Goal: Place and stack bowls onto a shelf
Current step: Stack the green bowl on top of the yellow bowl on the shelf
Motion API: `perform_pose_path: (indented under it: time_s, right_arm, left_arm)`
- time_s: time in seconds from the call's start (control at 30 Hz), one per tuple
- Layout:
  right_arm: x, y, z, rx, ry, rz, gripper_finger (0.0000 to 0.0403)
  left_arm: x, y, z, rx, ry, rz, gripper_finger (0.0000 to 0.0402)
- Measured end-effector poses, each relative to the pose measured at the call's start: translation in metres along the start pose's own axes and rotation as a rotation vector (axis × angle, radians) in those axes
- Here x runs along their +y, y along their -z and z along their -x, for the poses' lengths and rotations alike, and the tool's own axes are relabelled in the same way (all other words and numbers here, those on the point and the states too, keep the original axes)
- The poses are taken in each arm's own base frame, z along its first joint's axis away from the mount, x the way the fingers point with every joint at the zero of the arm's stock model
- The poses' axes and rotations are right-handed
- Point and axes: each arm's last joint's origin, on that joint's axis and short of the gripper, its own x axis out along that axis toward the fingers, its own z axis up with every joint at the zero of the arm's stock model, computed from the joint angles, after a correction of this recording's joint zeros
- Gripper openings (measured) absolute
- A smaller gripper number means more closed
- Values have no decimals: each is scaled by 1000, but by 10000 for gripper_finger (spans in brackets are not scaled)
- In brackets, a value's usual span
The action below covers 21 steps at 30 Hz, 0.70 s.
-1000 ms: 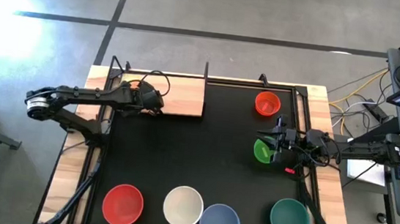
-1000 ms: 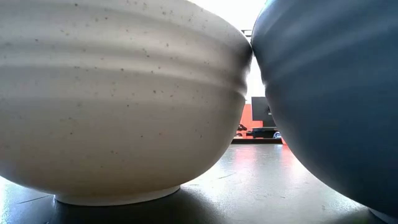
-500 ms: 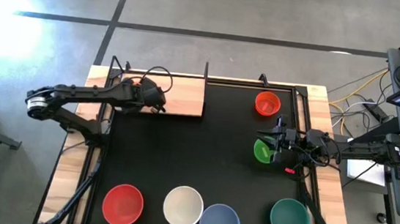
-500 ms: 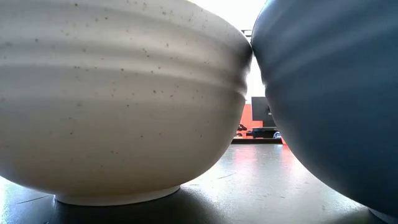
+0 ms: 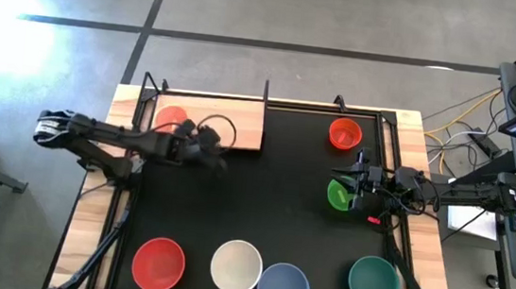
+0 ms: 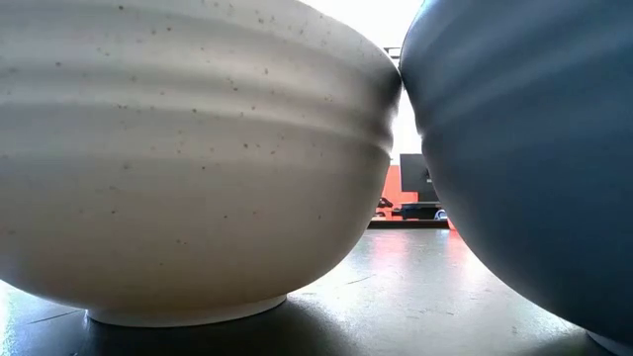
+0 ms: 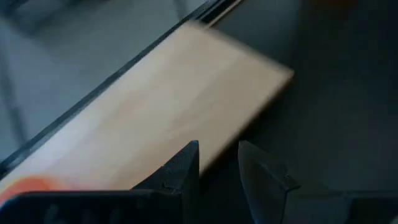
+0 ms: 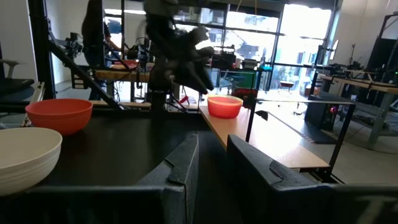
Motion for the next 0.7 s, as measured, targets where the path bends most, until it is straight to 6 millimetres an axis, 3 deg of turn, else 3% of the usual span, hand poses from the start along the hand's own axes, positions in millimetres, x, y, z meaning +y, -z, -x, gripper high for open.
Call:
perform_pose_path:
  time_s: [0.23,0.5,0.7]
  right_arm:
    - [0,0,0,0,0,3,75]
    - [0,0,0,-1,0,443,75]
    - [0,0,0,-4,-8,244,75]
  left_arm:
    - [-28,0,22,-117,160,29,96]
    - [-45,4,28,-151,228,37,96]
    - [-54,4,26,-168,251,51,96]
